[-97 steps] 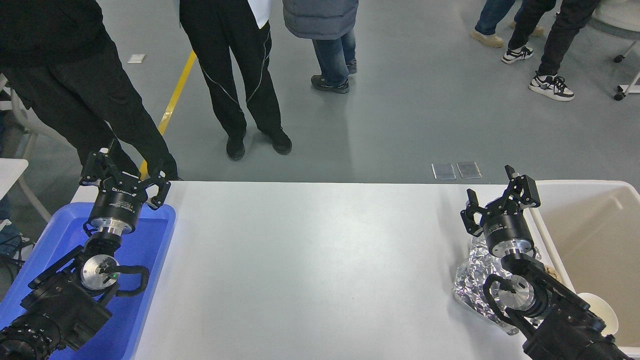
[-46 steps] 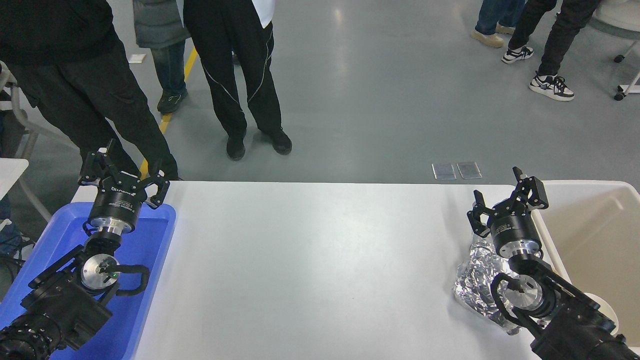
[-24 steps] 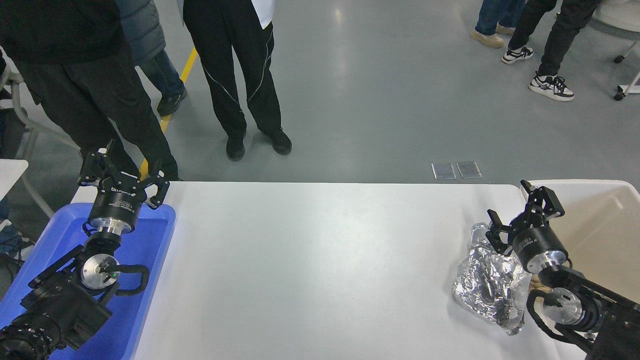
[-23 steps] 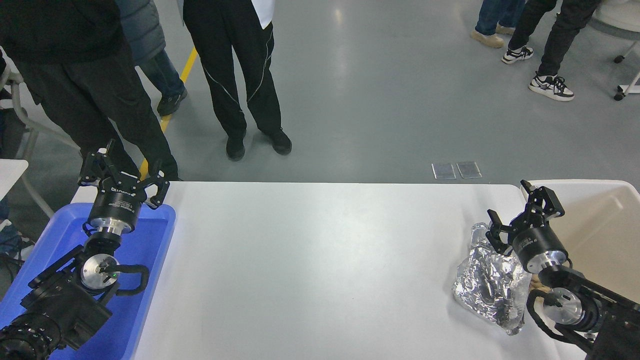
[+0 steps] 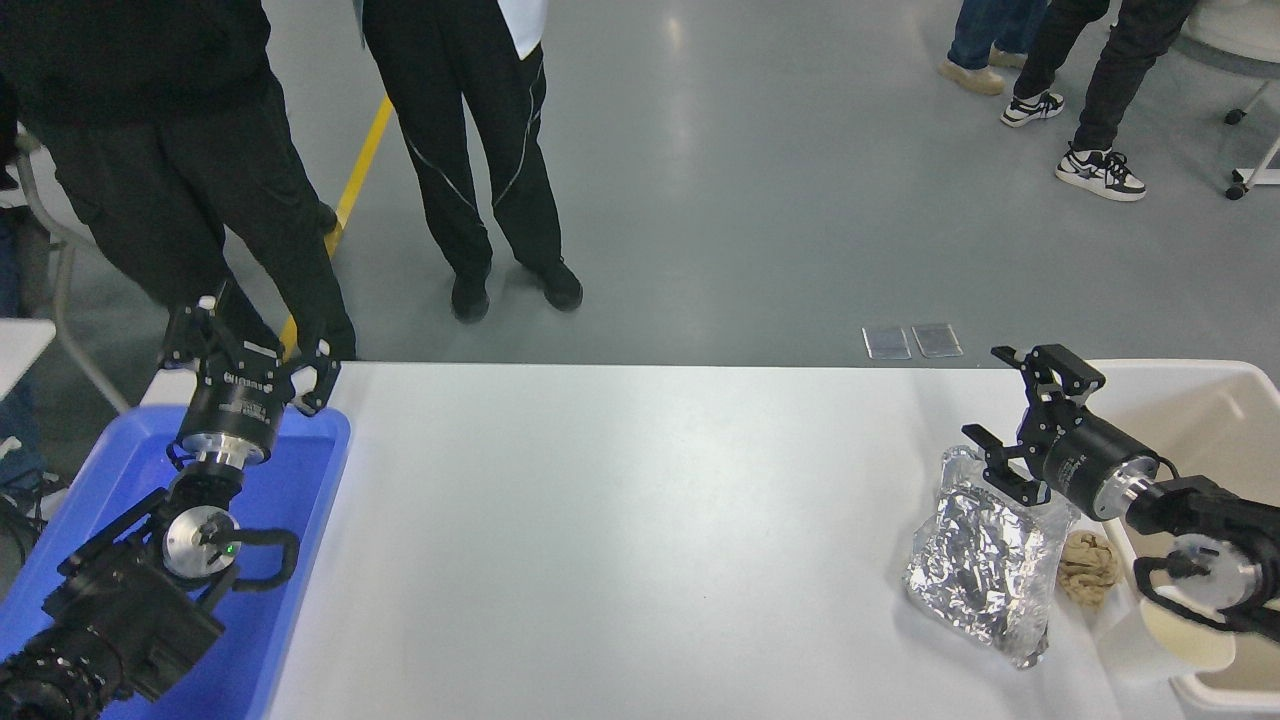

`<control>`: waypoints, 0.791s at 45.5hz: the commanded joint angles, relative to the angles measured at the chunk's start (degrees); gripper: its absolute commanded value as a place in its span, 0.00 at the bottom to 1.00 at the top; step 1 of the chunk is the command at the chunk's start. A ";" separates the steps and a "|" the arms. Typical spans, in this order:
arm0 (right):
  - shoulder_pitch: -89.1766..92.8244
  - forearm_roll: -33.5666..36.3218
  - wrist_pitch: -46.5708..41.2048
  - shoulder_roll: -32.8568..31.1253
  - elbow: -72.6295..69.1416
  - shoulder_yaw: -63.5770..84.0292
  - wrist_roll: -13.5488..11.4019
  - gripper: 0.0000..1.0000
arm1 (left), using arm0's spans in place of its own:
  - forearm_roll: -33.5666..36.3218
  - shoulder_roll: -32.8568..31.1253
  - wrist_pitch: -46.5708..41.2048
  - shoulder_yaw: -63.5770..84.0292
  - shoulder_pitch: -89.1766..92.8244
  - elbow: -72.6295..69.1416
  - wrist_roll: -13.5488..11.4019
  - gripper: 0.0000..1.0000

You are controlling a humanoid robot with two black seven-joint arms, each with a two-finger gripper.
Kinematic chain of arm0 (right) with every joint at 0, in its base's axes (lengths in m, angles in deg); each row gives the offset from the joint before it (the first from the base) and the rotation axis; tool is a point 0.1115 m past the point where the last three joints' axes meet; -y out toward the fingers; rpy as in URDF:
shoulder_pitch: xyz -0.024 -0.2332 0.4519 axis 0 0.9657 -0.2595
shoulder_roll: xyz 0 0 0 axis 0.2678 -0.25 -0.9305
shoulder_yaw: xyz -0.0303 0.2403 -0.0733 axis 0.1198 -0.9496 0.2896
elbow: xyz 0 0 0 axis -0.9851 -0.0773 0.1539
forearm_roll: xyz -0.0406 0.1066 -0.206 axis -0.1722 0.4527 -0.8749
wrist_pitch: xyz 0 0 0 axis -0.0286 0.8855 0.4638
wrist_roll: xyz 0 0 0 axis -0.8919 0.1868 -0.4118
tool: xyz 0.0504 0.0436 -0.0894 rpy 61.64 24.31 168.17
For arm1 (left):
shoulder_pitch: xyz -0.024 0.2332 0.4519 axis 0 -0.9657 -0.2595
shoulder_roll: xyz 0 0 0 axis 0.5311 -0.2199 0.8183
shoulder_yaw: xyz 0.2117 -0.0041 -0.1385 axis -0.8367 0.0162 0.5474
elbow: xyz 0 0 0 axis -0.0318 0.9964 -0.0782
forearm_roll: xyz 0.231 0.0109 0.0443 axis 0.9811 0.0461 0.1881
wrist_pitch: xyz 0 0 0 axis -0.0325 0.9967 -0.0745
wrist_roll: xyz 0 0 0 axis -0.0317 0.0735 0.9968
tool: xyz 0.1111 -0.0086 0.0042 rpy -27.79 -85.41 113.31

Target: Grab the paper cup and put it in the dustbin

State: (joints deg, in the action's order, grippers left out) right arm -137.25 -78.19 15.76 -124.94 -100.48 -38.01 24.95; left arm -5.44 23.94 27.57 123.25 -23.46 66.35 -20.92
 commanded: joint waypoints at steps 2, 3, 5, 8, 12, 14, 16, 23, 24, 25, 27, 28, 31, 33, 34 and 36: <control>-19.21 0.26 -3.88 2.62 -1.55 29.96 -0.20 1.00 | 0.04 -0.01 0.06 -0.17 -0.01 -0.02 0.00 0.98; -20.09 0.35 -3.97 2.79 -2.08 30.66 -0.20 1.00 | 0.04 -0.01 0.06 -0.17 -0.01 -0.02 0.00 0.98; -21.85 0.00 -4.32 2.88 -3.57 32.42 -0.29 1.00 | 0.04 -0.01 0.06 -0.17 -0.01 -0.02 0.00 0.98; -25.53 -0.61 -4.84 3.06 -5.41 35.14 -0.29 1.00 | 0.04 0.07 0.06 -0.26 -0.01 -0.02 0.00 0.98; -30.37 -1.76 -5.64 5.60 -7.52 43.04 -0.20 1.00 | -0.04 0.07 0.06 -0.26 -0.01 -0.02 0.00 0.98; -33.09 -2.99 -5.90 7.27 -8.75 46.74 -0.29 1.00 | -0.04 0.07 0.06 -0.26 -0.01 -0.02 0.09 0.98; -36.08 -5.00 -6.34 8.85 -10.60 49.64 -0.20 1.00 | 0.04 0.07 0.06 -0.26 -0.01 0.07 0.00 0.98; -45.57 -16.69 -14.41 11.41 -15.09 51.68 -0.38 1.00 | 0.04 0.07 0.06 -0.17 -0.01 -0.02 0.00 0.98; -46.72 -18.01 -16.34 11.49 -15.18 51.50 -0.38 1.00 | 0.04 -0.01 0.06 -0.17 -0.01 -0.02 0.09 0.98; -47.60 -18.98 -18.54 11.67 -15.26 51.24 -0.38 1.00 | -0.04 0.07 0.06 -0.17 -0.09 -0.02 0.00 0.98; -48.83 -20.65 -23.11 12.54 -15.26 50.28 -0.37 1.00 | -0.04 0.07 0.06 -0.17 -0.01 -0.02 0.00 0.98; -49.36 -21.27 -24.01 13.16 -15.26 49.66 -0.29 1.00 | -0.04 0.07 0.06 -0.17 -0.09 -0.02 0.00 0.98; -50.50 -23.72 -24.01 14.57 -15.26 47.90 -0.29 1.00 | 0.04 0.07 0.06 -0.17 -0.01 -0.02 0.00 0.98; -51.82 -25.83 -24.01 15.10 -15.18 47.37 -0.29 1.00 | -0.04 0.07 0.06 -0.17 -0.09 -0.02 0.00 0.98; -52.61 -26.80 -24.01 15.45 -15.09 47.28 -0.29 1.00 | -0.04 0.07 0.06 -0.17 -0.09 -0.02 0.00 0.98; -54.63 -28.30 -24.01 16.67 -15.09 47.19 -0.29 1.00 | -0.04 -0.01 0.06 -0.17 -0.09 -0.02 0.00 0.98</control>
State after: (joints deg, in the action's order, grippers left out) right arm -182.31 -96.36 -2.47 -112.88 -114.06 8.97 24.64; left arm -5.46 24.00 27.63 123.07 -23.50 66.33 -20.89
